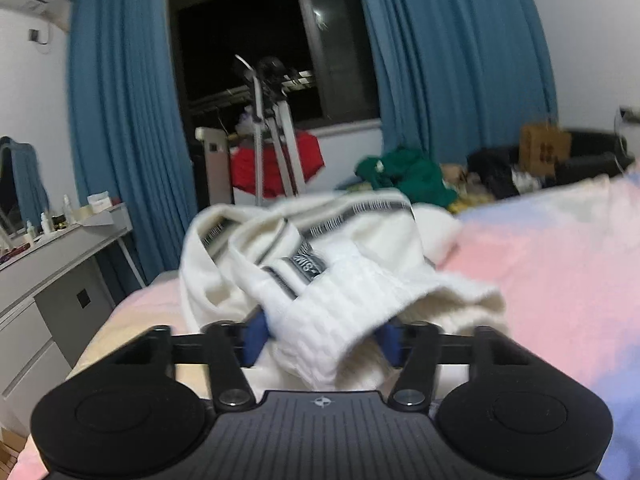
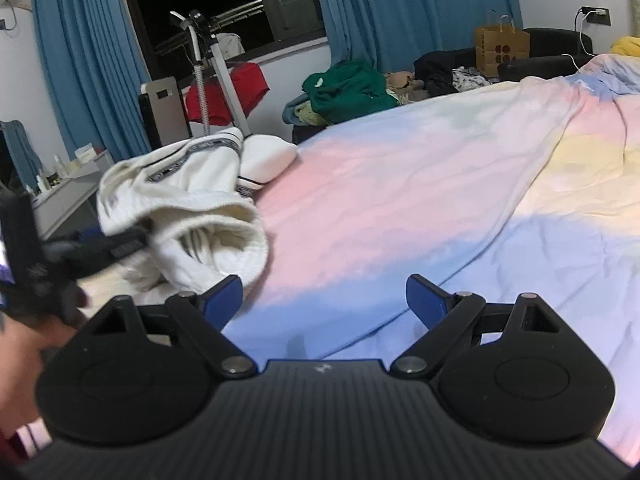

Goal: Fold clothes
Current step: 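Grasp the ribbed cuff of the white garment with the left gripper, then lift the cuff with the left gripper and lay it across the garment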

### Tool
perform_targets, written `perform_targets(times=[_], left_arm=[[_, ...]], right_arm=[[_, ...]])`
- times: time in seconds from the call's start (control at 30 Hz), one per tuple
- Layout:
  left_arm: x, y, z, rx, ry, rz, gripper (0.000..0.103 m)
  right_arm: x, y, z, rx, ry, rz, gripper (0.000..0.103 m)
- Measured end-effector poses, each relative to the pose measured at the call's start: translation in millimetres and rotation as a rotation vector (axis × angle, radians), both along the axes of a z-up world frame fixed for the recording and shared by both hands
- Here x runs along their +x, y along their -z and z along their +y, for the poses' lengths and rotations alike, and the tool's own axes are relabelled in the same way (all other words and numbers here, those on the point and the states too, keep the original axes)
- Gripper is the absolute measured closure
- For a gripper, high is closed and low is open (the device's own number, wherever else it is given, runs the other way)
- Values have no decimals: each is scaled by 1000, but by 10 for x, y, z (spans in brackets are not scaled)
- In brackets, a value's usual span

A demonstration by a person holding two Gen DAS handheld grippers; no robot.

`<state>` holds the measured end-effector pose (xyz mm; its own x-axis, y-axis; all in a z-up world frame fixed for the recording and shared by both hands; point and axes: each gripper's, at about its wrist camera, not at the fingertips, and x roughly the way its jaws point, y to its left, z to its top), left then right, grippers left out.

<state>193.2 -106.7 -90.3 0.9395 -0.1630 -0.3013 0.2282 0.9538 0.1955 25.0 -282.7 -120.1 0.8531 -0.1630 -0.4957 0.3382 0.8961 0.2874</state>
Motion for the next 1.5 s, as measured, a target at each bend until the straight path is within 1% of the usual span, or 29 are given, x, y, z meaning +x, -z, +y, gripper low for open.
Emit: perform_targets(times=[0.03,0.1,0.2,0.33,0.4,0.47,0.6,0.7,0.8,0.87,0.93,0.97,1.03,1.1,1.13,1.17,1.2,1.23,1.27,1.37,1.47,1.5], left_arm=[[-28,-69,32,-25,-9,-15,78],[-138,-211,115,-54,-17,-60,83],[-373,-446,251,-108,-3,-108,85],[-796,-845,477,-190,38,-155,87],[-1009,-1046,590,-232,59,-179,87],[-1195,-1236,726,-263,70,-198,87],[-1253,-1360,1070,-234,19,-183,87],[-1115,-1269,1337,-254,-46,-131,88],[-965,-1166,1603,-278,-113,-75,88],[-865,-1097,1781,-294,-158,-39,88],[-765,-1028,1958,-309,-203,-2,88],[-714,-994,2047,-317,-225,17,88],[-640,-980,2130,-347,-234,39,88],[-627,-951,2219,-356,-232,45,88],[-619,-939,2248,-350,-235,48,88],[-611,-932,2271,-344,-239,52,88],[-581,-930,2272,-335,-241,60,88],[-547,-902,2251,-325,-241,70,88],[-512,-866,2225,-315,-240,80,88],[-493,-783,2135,-262,-242,92,88],[-391,-689,1968,-213,-248,102,87],[-369,-669,1945,-203,-254,106,87]], right_arm=[[3,19,-10,4,0,-1,13],[10,52,-28,15,-2,-4,13],[22,64,-44,46,-12,-21,13],[-6,68,-40,75,-39,-43,13],[-29,63,-3,89,-81,-48,13],[-53,55,58,128,-144,-51,13],[-80,76,258,198,-315,-49,13],[-75,118,449,175,-383,-39,13],[-3,176,572,178,-415,-25,14],[76,231,622,192,-421,-16,23],[165,293,661,212,-422,-7,26],[210,324,681,221,-422,-3,26],[298,385,719,240,-423,6,28],[387,447,758,259,-424,14,30],[432,478,778,269,-424,19,30],[476,509,797,278,-424,23,35],[521,539,816,288,-425,27,42],[565,570,836,297,-425,31,53],[609,601,855,307,-426,36,58],[734,675,907,329,-435,40,58],[779,686,1057,262,-487,26,58],[764,681,1081,247,-486,19,58]])
